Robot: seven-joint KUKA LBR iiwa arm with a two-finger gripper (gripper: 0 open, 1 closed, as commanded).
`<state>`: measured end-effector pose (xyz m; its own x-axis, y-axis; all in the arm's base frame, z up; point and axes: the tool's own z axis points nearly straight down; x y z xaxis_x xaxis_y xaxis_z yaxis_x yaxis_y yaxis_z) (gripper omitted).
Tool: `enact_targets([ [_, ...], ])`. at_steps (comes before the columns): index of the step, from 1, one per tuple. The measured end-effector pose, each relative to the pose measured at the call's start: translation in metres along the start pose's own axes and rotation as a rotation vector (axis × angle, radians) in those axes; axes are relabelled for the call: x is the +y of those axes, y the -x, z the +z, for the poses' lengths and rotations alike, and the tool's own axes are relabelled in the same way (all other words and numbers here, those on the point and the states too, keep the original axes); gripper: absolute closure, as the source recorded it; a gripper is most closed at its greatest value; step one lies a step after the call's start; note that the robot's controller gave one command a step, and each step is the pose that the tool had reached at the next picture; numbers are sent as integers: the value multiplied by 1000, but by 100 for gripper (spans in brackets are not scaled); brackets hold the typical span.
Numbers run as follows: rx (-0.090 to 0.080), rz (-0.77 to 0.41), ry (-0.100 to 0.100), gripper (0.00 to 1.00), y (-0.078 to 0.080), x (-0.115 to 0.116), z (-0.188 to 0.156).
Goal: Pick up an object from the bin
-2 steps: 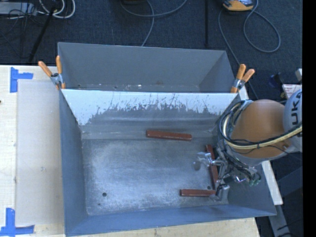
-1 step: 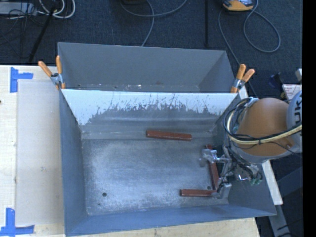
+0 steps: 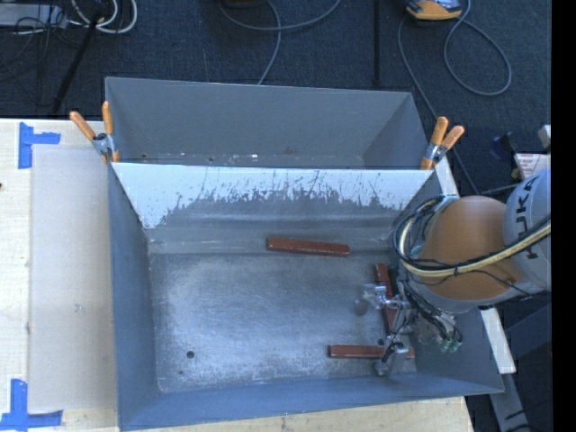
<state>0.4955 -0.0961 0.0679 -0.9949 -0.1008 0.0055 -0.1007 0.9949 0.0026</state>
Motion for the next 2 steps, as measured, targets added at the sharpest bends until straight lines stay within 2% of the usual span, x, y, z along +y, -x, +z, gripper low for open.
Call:
enact_targets([
  [1, -3, 0, -1, 0, 0, 0, 1],
  [2, -3, 0, -1, 100, 0, 0, 1],
])
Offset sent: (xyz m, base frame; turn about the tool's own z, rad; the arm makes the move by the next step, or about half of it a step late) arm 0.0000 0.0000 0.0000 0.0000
